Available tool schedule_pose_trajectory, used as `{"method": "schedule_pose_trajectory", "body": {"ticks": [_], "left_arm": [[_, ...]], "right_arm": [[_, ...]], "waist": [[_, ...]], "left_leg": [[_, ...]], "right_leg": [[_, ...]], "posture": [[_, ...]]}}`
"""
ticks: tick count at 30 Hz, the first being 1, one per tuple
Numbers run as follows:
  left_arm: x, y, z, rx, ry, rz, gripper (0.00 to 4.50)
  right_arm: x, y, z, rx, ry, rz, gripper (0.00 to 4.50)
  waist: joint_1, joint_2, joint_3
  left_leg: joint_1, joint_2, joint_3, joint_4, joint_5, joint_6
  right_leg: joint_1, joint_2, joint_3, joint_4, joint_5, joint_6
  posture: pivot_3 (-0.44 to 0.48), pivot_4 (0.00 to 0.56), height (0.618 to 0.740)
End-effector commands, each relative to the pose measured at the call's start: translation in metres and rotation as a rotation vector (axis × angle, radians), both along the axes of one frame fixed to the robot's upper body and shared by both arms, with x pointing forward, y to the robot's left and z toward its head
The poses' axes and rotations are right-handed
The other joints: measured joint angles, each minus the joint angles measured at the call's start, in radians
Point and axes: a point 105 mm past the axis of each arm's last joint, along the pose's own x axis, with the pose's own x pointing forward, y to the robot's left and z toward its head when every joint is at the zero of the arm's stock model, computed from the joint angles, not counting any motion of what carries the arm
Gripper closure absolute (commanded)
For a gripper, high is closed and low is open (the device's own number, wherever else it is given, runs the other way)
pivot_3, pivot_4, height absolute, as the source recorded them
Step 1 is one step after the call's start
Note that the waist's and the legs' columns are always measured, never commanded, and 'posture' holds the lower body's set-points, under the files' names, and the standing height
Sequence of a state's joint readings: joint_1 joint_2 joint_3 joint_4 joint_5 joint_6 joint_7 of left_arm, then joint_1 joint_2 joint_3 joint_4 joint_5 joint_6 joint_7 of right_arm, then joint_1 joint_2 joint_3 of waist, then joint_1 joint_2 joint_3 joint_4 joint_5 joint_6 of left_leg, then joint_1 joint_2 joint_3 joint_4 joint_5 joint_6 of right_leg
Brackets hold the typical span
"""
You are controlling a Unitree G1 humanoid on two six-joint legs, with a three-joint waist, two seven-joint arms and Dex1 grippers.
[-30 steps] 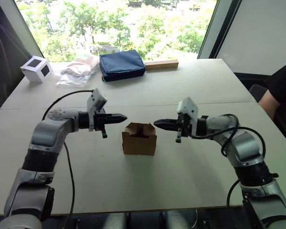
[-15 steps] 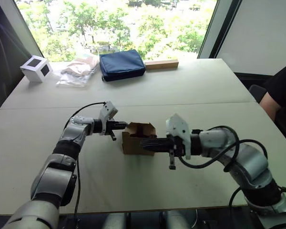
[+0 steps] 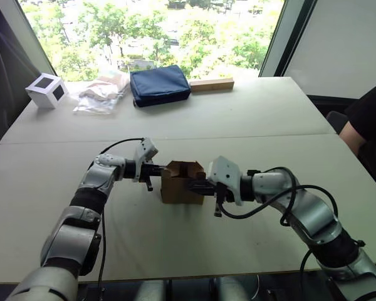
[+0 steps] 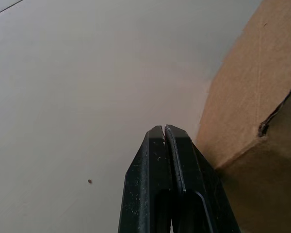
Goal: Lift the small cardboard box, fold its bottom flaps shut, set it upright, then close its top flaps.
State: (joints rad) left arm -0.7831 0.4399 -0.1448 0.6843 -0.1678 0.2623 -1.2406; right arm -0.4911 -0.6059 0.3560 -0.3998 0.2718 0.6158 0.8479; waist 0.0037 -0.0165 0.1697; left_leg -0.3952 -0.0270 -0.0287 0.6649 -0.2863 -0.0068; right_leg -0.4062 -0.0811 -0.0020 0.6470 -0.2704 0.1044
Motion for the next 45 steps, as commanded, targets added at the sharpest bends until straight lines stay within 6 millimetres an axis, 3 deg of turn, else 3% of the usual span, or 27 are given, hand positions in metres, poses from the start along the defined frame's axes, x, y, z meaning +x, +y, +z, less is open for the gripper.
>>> {"method": "schedule_pose_trajectory", "body": {"ticks": [1, 10, 14, 16, 21, 23, 26, 37, 45], "left_arm": [[-0.001, 0.003, 0.010, -0.003, -0.036, -0.003, 4.48], [0.002, 0.017, 0.009, 0.021, -0.072, 0.079, 4.48], [0.008, 0.042, 0.041, 0.016, -0.181, 0.181, 4.48], [-0.002, 0.049, 0.055, 0.004, -0.200, 0.175, 4.48], [-0.060, 0.042, 0.073, -0.032, -0.132, 0.040, 4.48], [-0.084, 0.036, 0.071, -0.031, -0.082, -0.011, 4.48], [-0.099, 0.030, 0.066, -0.019, -0.047, -0.035, 4.48], [-0.094, 0.009, 0.040, -0.021, -0.022, -0.016, 4.48], [-0.086, 0.008, 0.038, -0.044, -0.022, -0.004, 4.48]], "right_arm": [[0.004, 0.004, 0.006, 0.005, -0.050, 0.020, 4.50], [0.007, 0.007, -0.001, 0.014, -0.024, 0.030, 4.50], [0.009, 0.004, -0.003, 0.021, -0.025, 0.012, 4.50], [0.011, 0.003, -0.002, 0.028, -0.025, 0.005, 4.50], [0.015, 0.000, 0.003, 0.052, -0.031, -0.009, 4.50], [0.019, 0.000, 0.005, 0.063, -0.036, -0.015, 4.50], [0.020, 0.001, 0.007, 0.074, -0.038, -0.016, 4.50], [0.021, 0.004, 0.013, 0.084, -0.039, 0.014, 4.50], [0.033, -0.008, 0.071, 0.344, -0.018, -0.016, 4.50]], "waist": [[0.000, 0.000, 0.000], [0.000, 0.000, 0.000], [-0.005, 0.000, 0.000], [-0.015, 0.000, 0.000], [-0.018, 0.000, 0.000], [-0.015, 0.000, 0.000], [-0.013, 0.001, 0.000], [-0.015, 0.001, 0.000], [-0.014, 0.001, 0.000]], "left_leg": [[0.000, 0.000, 0.000, 0.000, 0.000, 0.000], [0.000, 0.000, 0.000, 0.000, 0.000, 0.000], [0.000, 0.000, 0.000, 0.000, 0.000, 0.000], [0.000, 0.001, 0.000, 0.000, 0.000, 0.000], [0.000, 0.001, 0.000, -0.002, 0.000, 0.000], [0.001, 0.001, -0.001, -0.001, 0.000, 0.000], [0.001, 0.001, -0.001, -0.001, 0.000, 0.000], [0.001, 0.000, -0.001, -0.002, 0.000, 0.000], [0.001, 0.001, -0.001, -0.002, 0.000, 0.000]], "right_leg": [[0.000, 0.000, 0.000, 0.000, 0.000, 0.000], [0.000, 0.000, 0.000, 0.000, 0.000, 0.000], [0.000, 0.000, 0.000, 0.000, 0.000, 0.000], [-0.001, 0.000, 0.000, 0.000, 0.000, 0.000], [-0.001, -0.001, 0.001, 0.000, 0.000, 0.000], [0.000, -0.002, 0.001, 0.000, 0.000, 0.000], [0.001, -0.004, 0.002, 0.000, 0.000, 0.000], [0.001, -0.003, 0.001, -0.001, 0.000, 0.000], [0.001, -0.003, 0.001, -0.001, 0.000, 0.000]], "posture": [[0.000, 0.150, 0.737], [0.000, 0.150, 0.737], [0.000, 0.150, 0.737], [0.000, 0.150, 0.737], [0.000, 0.150, 0.737], [0.000, 0.150, 0.737], [0.000, 0.150, 0.737], [0.000, 0.150, 0.737], [0.000, 0.150, 0.737]]}}
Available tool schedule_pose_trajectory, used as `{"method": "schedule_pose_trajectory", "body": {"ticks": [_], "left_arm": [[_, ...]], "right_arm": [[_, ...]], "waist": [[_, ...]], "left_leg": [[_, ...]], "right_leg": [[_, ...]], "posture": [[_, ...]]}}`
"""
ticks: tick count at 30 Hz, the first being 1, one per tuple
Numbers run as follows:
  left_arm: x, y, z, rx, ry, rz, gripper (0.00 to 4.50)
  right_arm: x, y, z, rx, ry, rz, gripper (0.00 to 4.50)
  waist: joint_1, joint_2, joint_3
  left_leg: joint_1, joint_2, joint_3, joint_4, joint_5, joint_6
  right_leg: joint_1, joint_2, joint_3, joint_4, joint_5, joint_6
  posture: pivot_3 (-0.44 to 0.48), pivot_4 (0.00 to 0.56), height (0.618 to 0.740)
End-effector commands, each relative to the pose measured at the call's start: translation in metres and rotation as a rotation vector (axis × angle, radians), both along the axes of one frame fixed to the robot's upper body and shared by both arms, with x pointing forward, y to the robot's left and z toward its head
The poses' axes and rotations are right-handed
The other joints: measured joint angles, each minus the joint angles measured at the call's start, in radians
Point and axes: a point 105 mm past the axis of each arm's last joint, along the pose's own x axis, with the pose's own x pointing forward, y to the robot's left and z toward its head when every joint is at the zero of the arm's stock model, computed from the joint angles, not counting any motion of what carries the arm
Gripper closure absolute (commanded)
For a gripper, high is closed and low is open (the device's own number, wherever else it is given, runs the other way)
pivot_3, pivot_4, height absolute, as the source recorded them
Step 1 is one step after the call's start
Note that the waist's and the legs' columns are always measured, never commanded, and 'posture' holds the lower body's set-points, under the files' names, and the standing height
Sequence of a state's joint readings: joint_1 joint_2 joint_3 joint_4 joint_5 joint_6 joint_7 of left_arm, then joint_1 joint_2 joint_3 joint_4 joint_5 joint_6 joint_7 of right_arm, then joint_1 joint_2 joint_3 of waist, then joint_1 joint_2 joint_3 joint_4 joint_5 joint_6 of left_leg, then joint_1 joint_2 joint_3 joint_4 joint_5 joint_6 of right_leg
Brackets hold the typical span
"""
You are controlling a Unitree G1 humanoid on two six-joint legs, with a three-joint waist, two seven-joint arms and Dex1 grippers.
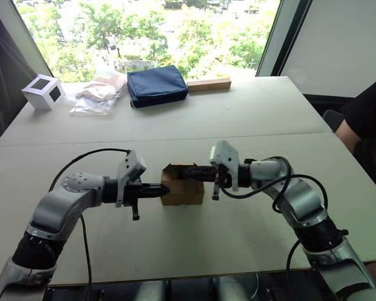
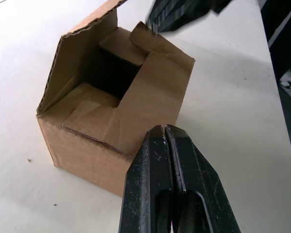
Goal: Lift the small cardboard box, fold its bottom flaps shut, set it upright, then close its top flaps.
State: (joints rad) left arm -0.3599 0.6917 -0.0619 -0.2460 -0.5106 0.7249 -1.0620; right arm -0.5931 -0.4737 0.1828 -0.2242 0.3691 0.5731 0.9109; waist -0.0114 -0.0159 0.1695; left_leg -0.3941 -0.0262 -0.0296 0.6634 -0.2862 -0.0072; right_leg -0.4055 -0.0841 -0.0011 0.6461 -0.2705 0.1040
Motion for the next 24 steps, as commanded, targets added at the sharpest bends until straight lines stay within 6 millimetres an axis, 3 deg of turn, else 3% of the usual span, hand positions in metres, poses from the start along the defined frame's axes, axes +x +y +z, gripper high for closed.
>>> {"method": "schedule_pose_trajectory", "body": {"ticks": [1, 5, 9, 14, 19, 24], "left_arm": [[0.005, 0.001, 0.002, -0.004, -0.020, 0.012, 4.48], [0.006, 0.001, 0.001, -0.010, -0.017, 0.016, 4.48], [0.006, 0.001, 0.001, -0.016, -0.020, 0.018, 4.48], [0.004, -0.001, 0.005, -0.025, -0.027, 0.021, 4.48], [0.005, 0.006, 0.014, -0.040, -0.038, 0.035, 4.48], [0.007, 0.008, 0.027, -0.065, -0.060, 0.029, 4.48]], "right_arm": [[0.006, -0.008, 0.031, 0.104, -0.027, -0.015, 4.50], [0.019, -0.006, 0.030, 0.070, -0.058, -0.064, 4.50], [0.034, 0.004, 0.006, -0.074, -0.109, -0.127, 4.50], [0.019, 0.015, -0.014, -0.132, -0.082, -0.044, 4.50], [0.003, 0.014, -0.024, -0.156, -0.041, 0.006, 4.50], [-0.001, 0.012, -0.028, -0.158, -0.023, 0.005, 4.50]], "waist": [[0.001, 0.000, 0.000], [-0.001, 0.000, 0.000], [-0.002, 0.000, 0.000], [0.000, 0.000, 0.000], [-0.001, 0.000, 0.000], [-0.002, 0.000, 0.000]], "left_leg": [[0.000, 0.000, 0.000, 0.000, 0.000, 0.000], [0.000, 0.000, 0.000, 0.000, 0.000, 0.000], [0.000, 0.000, 0.000, 0.000, 0.000, 0.000], [0.000, 0.000, 0.001, -0.001, 0.000, 0.000], [0.000, -0.001, 0.000, -0.001, 0.000, 0.000], [0.000, 0.000, 0.000, -0.001, 0.000, 0.000]], "right_leg": [[0.000, 0.000, 0.000, 0.000, 0.000, 0.000], [0.000, -0.001, 0.000, 0.000, 0.000, 0.000], [0.000, -0.001, 0.000, 0.000, 0.000, 0.000], [-0.001, -0.001, 0.000, 0.000, 0.000, 0.000], [0.000, -0.001, 0.000, 0.000, 0.000, 0.000], [-0.001, -0.001, 0.000, 0.000, 0.000, 0.000]], "posture": [[0.000, 0.150, 0.737], [0.000, 0.150, 0.737], [0.000, 0.150, 0.737], [0.000, 0.150, 0.737], [0.000, 0.150, 0.737], [0.000, 0.150, 0.737]]}}
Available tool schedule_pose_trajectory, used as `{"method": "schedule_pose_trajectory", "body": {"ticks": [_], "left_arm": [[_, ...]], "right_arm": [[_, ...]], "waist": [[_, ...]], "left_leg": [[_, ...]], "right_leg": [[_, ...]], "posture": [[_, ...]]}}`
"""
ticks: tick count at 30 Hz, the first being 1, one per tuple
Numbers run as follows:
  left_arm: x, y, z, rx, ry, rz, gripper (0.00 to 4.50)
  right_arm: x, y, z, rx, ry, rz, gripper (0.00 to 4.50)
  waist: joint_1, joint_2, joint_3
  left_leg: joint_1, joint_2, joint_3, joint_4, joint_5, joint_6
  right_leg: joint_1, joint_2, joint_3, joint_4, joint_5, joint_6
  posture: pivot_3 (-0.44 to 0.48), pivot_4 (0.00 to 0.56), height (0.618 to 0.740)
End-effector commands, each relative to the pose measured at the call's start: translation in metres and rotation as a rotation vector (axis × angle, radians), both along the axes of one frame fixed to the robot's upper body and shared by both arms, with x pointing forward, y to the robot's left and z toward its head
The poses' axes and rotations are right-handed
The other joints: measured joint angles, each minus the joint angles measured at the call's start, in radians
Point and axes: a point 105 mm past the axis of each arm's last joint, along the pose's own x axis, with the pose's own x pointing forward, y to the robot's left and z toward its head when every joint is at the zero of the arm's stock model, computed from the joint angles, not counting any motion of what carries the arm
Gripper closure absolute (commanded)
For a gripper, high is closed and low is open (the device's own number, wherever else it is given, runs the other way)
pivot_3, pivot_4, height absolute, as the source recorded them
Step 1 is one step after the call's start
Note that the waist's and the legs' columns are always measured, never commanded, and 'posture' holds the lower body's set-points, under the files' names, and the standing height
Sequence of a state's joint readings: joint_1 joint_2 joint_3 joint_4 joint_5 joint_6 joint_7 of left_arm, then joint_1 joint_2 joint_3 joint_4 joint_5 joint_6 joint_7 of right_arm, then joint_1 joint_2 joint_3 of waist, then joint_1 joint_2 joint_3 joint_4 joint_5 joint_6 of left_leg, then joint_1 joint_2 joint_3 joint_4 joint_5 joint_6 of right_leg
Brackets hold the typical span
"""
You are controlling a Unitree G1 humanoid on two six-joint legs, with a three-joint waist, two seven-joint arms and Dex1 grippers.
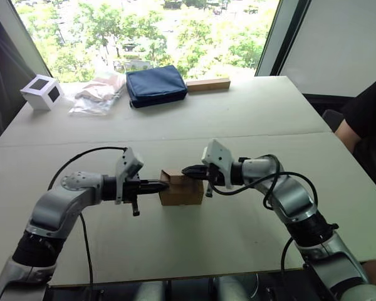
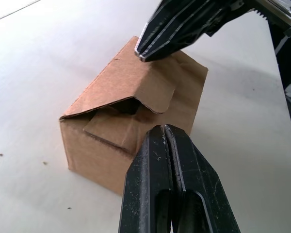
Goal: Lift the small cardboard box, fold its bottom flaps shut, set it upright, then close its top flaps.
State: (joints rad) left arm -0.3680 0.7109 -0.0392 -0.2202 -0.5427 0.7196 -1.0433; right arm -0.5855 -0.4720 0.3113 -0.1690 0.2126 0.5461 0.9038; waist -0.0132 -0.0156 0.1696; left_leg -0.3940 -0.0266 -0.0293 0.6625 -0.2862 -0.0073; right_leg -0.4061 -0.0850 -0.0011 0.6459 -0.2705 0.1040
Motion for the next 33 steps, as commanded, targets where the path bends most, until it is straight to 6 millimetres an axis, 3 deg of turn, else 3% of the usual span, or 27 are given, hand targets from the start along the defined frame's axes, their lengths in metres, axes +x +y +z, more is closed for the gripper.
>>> {"method": "schedule_pose_trajectory", "body": {"ticks": [1, 5, 14, 21, 27, 33], "left_arm": [[0.004, 0.001, 0.026, -0.065, -0.061, -0.003, 4.48], [0.022, 0.004, 0.039, -0.121, -0.093, 0.063, 4.48], [0.050, -0.018, 0.019, -0.088, -0.126, 0.090, 4.48], [0.050, -0.023, 0.010, -0.092, -0.110, 0.077, 4.48], [0.048, -0.022, 0.013, -0.119, -0.100, 0.082, 4.48], [0.046, -0.022, 0.016, -0.145, -0.088, 0.091, 4.48]], "right_arm": [[-0.006, 0.004, 0.010, 0.018, -0.029, 0.026, 4.50], [-0.005, 0.004, 0.008, 0.012, -0.026, 0.021, 4.50], [-0.008, 0.003, 0.012, 0.030, -0.035, 0.029, 4.50], [-0.025, 0.005, 0.023, 0.082, -0.031, 0.078, 4.50], [-0.035, 0.010, 0.009, 0.042, -0.015, 0.105, 4.50], [-0.032, 0.012, 0.003, 0.002, -0.033, 0.106, 4.50]], "waist": [[0.000, 0.000, 0.000], [0.003, 0.000, 0.000], [0.002, 0.000, 0.000], [0.002, 0.000, 0.000], [0.002, 0.000, 0.000], [0.002, 0.000, 0.000]], "left_leg": [[0.000, 0.000, 0.000, 0.000, 0.000, 0.000], [0.000, 0.000, 0.000, 0.000, 0.000, 0.000], [0.000, -0.001, 0.000, 0.000, 0.000, 0.000], [0.000, 0.000, 0.000, 0.000, 0.000, 0.000], [0.000, 0.000, 0.000, 0.000, 0.000, 0.000], [0.000, 0.000, 0.000, 0.000, 0.000, 0.000]], "right_leg": [[0.000, 0.000, 0.000, 0.000, 0.000, 0.000], [0.000, 0.000, 0.000, 0.000, 0.000, 0.000], [0.000, 0.003, 0.000, 0.000, 0.000, 0.000], [0.000, 0.003, 0.000, 0.000, 0.000, 0.000], [0.000, 0.002, 0.000, 0.000, 0.000, 0.000], [0.000, 0.003, 0.000, 0.000, 0.000, 0.000]], "posture": [[0.000, 0.150, 0.737], [0.000, 0.150, 0.737], [0.000, 0.150, 0.737], [0.000, 0.150, 0.737], [0.000, 0.150, 0.737], [0.000, 0.150, 0.737]]}}
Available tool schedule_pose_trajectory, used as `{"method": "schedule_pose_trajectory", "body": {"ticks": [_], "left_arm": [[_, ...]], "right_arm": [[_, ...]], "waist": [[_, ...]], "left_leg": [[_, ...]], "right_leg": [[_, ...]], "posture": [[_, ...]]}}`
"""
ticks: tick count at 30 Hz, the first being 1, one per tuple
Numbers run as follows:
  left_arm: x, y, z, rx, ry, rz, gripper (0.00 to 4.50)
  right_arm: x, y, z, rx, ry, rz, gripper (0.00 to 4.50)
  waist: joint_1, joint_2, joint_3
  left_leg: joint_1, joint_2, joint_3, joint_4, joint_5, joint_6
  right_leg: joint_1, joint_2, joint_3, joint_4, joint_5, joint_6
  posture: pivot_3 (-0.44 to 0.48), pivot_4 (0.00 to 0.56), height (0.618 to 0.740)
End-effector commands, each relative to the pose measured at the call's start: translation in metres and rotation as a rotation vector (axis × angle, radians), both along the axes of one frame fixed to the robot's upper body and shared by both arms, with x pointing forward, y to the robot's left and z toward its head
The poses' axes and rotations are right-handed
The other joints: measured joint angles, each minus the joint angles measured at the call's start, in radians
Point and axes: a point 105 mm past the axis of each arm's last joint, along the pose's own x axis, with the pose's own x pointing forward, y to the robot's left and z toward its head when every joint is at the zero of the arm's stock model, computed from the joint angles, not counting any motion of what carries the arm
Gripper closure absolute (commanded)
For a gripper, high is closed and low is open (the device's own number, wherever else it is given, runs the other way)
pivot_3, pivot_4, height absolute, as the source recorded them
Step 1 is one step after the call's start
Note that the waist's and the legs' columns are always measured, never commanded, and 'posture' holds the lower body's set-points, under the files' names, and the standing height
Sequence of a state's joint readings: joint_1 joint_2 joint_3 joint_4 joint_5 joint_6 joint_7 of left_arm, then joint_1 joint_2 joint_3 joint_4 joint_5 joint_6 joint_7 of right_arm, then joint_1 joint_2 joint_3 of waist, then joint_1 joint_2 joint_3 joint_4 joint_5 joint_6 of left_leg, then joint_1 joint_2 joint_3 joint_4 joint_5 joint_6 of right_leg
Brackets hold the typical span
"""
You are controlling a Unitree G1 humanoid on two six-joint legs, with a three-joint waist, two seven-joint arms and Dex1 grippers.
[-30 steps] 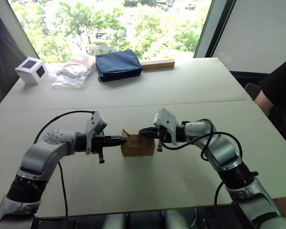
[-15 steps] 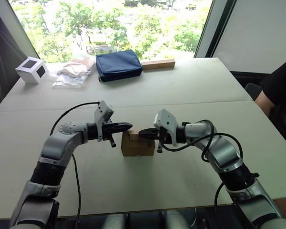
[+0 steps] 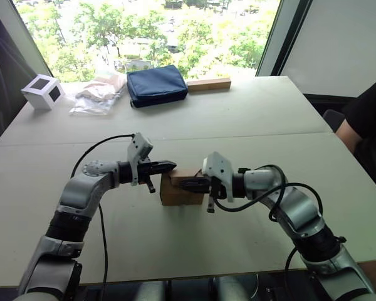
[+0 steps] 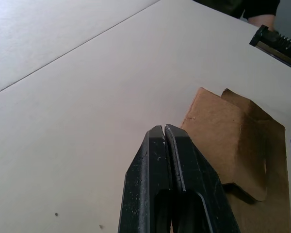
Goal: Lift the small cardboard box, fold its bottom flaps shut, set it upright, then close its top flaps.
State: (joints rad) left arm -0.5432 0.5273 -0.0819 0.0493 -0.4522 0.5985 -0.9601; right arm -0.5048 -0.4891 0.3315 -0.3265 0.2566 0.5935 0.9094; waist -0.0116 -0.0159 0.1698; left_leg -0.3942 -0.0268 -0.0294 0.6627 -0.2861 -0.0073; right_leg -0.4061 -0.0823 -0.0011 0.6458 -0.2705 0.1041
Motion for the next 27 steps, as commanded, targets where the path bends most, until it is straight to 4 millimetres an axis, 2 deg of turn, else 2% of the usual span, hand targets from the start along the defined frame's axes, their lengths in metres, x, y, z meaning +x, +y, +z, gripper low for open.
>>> {"method": "schedule_pose_trajectory", "body": {"ticks": [1, 10, 21, 27], "left_arm": [[-0.004, 0.000, 0.014, -0.050, -0.029, -0.005, 4.48], [-0.007, 0.000, 0.015, -0.041, -0.019, -0.011, 4.48], [-0.008, -0.001, 0.009, -0.013, -0.016, -0.020, 4.48], [-0.008, -0.001, 0.009, -0.011, -0.018, -0.023, 4.48]], "right_arm": [[-0.001, 0.003, 0.005, -0.016, -0.057, 0.023, 4.50], [0.018, -0.001, 0.000, -0.037, -0.075, -0.059, 4.50], [0.024, 0.000, -0.003, -0.042, -0.067, -0.096, 4.50], [0.031, 0.000, 0.006, -0.025, -0.118, -0.126, 4.50]], "waist": [[0.000, 0.000, 0.000], [0.000, 0.000, 0.000], [0.000, 0.000, 0.000], [0.000, 0.000, 0.000]], "left_leg": [[0.000, 0.000, 0.000, 0.000, 0.000, 0.000], [0.000, 0.000, 0.000, 0.000, 0.000, 0.000], [0.000, 0.000, 0.000, 0.000, 0.000, 0.000], [0.000, 0.000, 0.000, 0.000, 0.000, 0.000]], "right_leg": [[0.000, 0.000, 0.000, 0.000, 0.000, 0.000], [0.000, 0.000, 0.000, 0.000, 0.000, 0.000], [0.000, 0.000, 0.000, 0.000, 0.000, 0.000], [0.000, 0.000, 0.000, 0.000, 0.000, 0.000]], "posture": [[0.000, 0.150, 0.737], [0.000, 0.150, 0.737], [0.000, 0.150, 0.737], [0.000, 0.150, 0.737]]}}
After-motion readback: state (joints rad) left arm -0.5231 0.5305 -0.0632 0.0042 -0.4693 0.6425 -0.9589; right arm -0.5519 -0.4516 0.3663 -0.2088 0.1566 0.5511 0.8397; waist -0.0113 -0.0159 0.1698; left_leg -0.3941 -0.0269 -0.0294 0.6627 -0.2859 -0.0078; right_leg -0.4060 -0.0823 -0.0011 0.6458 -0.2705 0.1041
